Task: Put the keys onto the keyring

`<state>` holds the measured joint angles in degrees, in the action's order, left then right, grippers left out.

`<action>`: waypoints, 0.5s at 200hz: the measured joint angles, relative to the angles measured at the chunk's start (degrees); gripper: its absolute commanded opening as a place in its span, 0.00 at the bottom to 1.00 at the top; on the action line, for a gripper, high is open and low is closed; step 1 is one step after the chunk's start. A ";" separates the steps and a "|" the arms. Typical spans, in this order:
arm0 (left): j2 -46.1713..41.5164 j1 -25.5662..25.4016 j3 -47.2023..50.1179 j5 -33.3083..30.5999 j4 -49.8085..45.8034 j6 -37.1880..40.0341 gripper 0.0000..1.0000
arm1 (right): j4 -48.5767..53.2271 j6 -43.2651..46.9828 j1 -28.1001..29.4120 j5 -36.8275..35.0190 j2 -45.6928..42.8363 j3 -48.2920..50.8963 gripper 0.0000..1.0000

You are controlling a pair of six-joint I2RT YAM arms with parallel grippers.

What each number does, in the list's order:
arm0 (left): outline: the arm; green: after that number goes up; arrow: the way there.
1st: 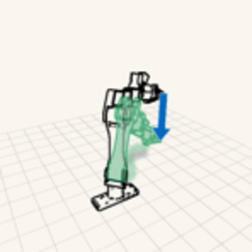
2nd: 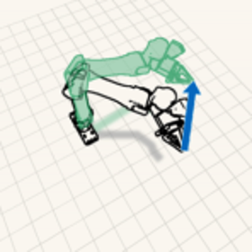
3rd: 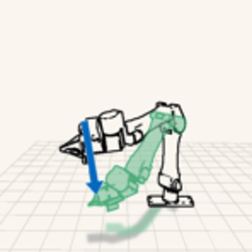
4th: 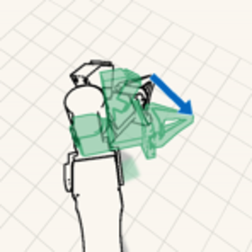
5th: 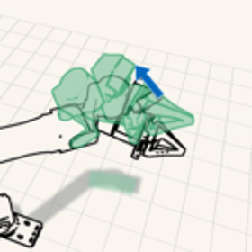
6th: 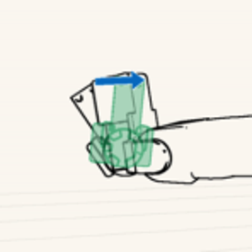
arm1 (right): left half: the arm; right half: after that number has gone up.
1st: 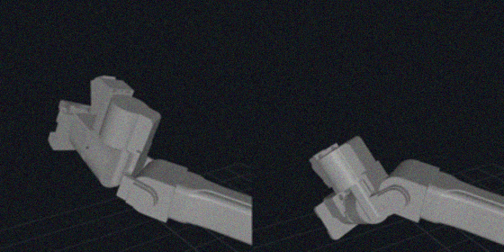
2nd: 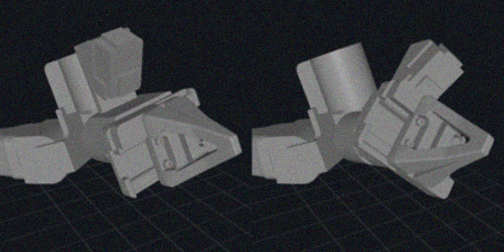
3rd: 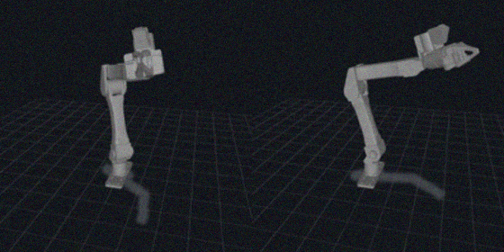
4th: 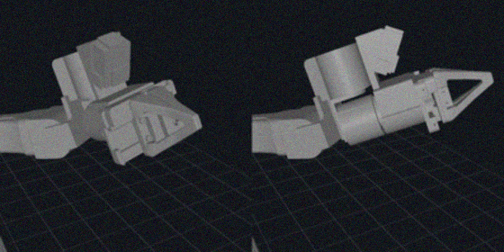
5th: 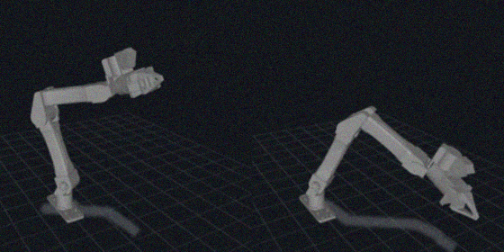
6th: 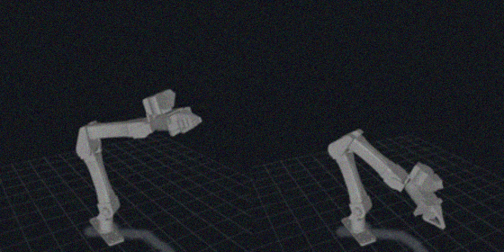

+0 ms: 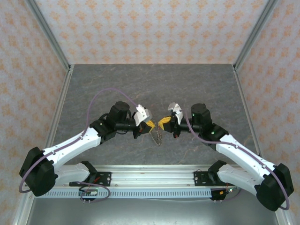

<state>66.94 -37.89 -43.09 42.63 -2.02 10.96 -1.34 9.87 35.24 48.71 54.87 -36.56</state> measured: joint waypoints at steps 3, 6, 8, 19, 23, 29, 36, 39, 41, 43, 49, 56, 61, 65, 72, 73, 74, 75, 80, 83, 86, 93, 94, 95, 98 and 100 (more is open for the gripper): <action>0.00 0.00 0.00 0.00 0.00 0.00 0.00 | 0.00 0.00 0.04 0.00 0.00 0.00 0.00; 0.00 0.00 0.00 0.00 0.00 0.00 0.00 | -0.02 0.00 0.11 -0.02 0.02 0.00 0.00; 0.00 0.00 0.00 0.00 0.00 -0.02 0.00 | -0.02 -0.02 0.17 -0.02 0.02 0.00 0.00; 0.00 0.00 0.00 0.00 0.00 -0.02 0.00 | -0.04 -0.15 0.55 -0.07 0.13 0.00 0.00; 0.00 0.00 0.00 0.00 0.00 -0.02 0.00 | -0.04 -0.17 0.70 -0.11 0.17 0.00 0.00; 0.00 0.00 0.00 0.00 0.00 0.00 0.00 | -0.07 -0.20 0.87 -0.11 0.35 0.00 0.00; 0.00 0.00 0.00 0.00 -0.02 -0.02 0.00 | -0.09 -0.20 1.14 -0.22 0.66 0.00 0.00; 0.00 0.00 0.00 0.00 -0.02 0.00 0.00 | -0.09 -0.20 1.20 -0.24 0.79 0.00 0.00; 0.00 0.00 0.00 0.00 -0.02 0.00 0.00 | -0.11 -0.20 1.27 -0.24 0.94 0.00 0.00; 0.00 0.00 0.00 0.00 -0.02 0.00 0.00 | -0.11 -0.20 1.31 -0.24 1.03 0.00 0.00; 0.00 0.00 0.00 0.02 -0.02 0.00 0.00 | -0.09 -0.20 1.38 -0.26 1.44 0.00 0.00; 0.00 0.00 0.00 0.00 -0.02 0.00 0.00 | -0.09 -0.17 1.49 -0.35 1.88 0.00 0.00; 0.00 0.00 0.00 0.02 -0.02 0.00 0.00 | -0.07 -0.17 1.49 -0.55 2.12 0.00 0.00; 0.00 0.00 0.00 0.02 -0.02 0.00 0.00 | -0.07 -0.17 1.49 -0.72 2.29 0.00 0.00; 0.00 0.00 0.00 0.00 -0.02 0.00 0.00 | -0.04 -0.17 1.49 -1.14 2.43 0.00 0.00; 0.00 0.00 0.00 0.00 -0.04 0.00 0.00 | -0.07 -0.17 1.49 -1.18 2.43 0.00 0.00; 0.00 0.00 0.00 0.00 -0.04 0.00 0.00 | -0.07 -0.15 1.49 -1.25 2.43 0.00 0.00; 0.00 0.00 0.00 0.00 -0.04 0.00 0.00 | -0.07 -0.17 1.49 -1.36 2.45 0.00 0.00; 0.00 0.00 0.00 0.00 -0.04 0.00 0.00 | -0.07 -0.17 1.49 -1.66 2.45 0.00 0.00; 0.00 0.00 0.00 0.00 -0.02 0.00 0.00 | -0.09 -0.17 1.49 -1.95 2.45 0.00 0.00; 0.00 0.00 0.00 0.00 -0.04 0.00 0.00 | -0.11 -0.17 1.49 -2.14 2.45 0.00 0.00; 0.00 0.00 0.00 -0.02 -0.04 0.00 0.00 | -0.22 -0.15 1.57 -2.58 2.45 0.00 0.00; 0.00 0.00 0.00 -0.02 -0.04 0.00 0.00 | -0.24 -0.17 1.62 -2.73 2.45 0.00 0.00; 0.00 0.00 0.00 -0.02 -0.04 0.00 0.00 | -0.24 -0.17 1.64 -2.75 2.45 0.00 0.00; 0.00 0.00 0.00 -0.02 -0.04 0.00 0.00 | -0.26 -0.17 1.73 -3.06 2.45 0.00 0.00; 0.00 0.00 0.00 -0.02 -0.04 0.00 0.00 | -0.33 -0.17 1.77 -3.28 2.45 0.00 0.00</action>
<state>66.94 -37.89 -43.09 42.61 -2.07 10.96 -1.67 9.69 37.01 45.43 57.32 -36.56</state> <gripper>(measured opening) 0.039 0.041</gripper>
